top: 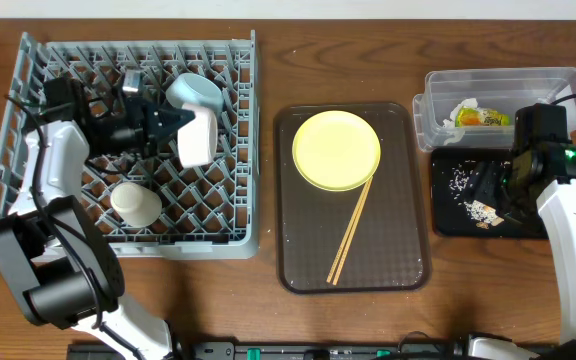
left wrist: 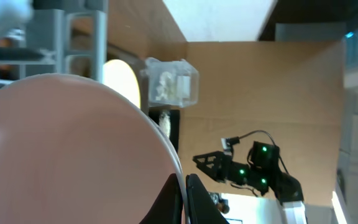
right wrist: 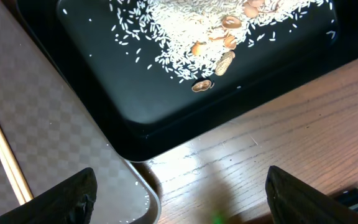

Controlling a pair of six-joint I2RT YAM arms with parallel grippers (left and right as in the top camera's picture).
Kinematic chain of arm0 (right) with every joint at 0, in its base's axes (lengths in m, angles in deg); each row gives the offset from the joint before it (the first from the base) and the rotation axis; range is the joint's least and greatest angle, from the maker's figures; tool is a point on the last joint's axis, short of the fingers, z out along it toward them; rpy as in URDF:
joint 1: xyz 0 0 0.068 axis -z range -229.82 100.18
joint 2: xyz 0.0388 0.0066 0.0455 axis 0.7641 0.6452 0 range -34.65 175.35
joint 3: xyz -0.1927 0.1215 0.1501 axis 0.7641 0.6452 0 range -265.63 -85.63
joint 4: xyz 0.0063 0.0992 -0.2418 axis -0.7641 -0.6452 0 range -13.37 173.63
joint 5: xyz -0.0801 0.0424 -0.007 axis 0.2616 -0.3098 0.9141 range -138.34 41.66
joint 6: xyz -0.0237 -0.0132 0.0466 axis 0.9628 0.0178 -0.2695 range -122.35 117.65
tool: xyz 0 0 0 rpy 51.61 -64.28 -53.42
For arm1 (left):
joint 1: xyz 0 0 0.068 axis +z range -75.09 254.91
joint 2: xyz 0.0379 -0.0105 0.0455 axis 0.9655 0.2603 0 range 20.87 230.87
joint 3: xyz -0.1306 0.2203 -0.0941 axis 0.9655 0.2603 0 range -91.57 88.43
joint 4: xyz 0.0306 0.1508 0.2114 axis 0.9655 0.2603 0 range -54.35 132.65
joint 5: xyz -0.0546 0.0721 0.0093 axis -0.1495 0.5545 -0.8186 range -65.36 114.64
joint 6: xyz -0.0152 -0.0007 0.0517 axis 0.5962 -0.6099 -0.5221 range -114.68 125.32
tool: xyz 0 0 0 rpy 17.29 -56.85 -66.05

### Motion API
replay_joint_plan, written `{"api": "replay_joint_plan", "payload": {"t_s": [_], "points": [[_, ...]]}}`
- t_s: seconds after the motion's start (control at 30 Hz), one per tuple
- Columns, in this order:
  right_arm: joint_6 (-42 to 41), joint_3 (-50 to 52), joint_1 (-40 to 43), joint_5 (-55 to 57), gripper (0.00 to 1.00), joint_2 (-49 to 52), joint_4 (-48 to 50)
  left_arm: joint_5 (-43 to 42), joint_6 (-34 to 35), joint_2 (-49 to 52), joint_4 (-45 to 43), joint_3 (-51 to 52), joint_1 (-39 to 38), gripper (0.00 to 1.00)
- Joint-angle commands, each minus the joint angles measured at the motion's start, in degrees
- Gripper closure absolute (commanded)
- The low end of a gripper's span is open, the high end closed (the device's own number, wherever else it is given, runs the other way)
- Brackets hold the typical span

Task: Sort waste into correct bins and load items into the dishwasher rack
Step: 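Carry the pink bowl into the rack and set it upright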

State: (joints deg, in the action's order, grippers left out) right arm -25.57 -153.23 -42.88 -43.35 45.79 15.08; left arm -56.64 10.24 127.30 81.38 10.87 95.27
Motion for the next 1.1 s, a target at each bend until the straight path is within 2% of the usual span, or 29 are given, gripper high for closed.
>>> {"api": "replay_joint_plan", "payload": {"t_s": [0.0,0.2,0.4,0.6,0.77,1.07], "points": [[0.6,-0.2,0.6,1.0,0.15,-0.4,0.0,1.3,0.3,0.3,0.4,0.5,0.6,0.94],[0.6,-0.2,0.6,1.0,0.15,-0.4,0.0,-8.8,1.0,0.3,0.4,0.5,0.6,0.94],[0.6,-0.2,0.6,0.9,0.15,-0.4,-0.1,-8.6,3.1,0.3,0.5,0.5,0.6,0.94],[0.6,-0.2,0.6,1.0,0.15,-0.4,0.0,-5.3,6.9,0.3,0.7,0.5,-0.1,0.94],[0.6,-0.2,0.6,1.0,0.15,-0.4,0.0,2.3,11.4,0.3,0.7,0.5,-1.2,0.94],[0.6,-0.2,0.6,0.9,0.15,-0.4,0.0,6.6,13.7,0.3,0.4,0.5,-2.8,0.94]]}}
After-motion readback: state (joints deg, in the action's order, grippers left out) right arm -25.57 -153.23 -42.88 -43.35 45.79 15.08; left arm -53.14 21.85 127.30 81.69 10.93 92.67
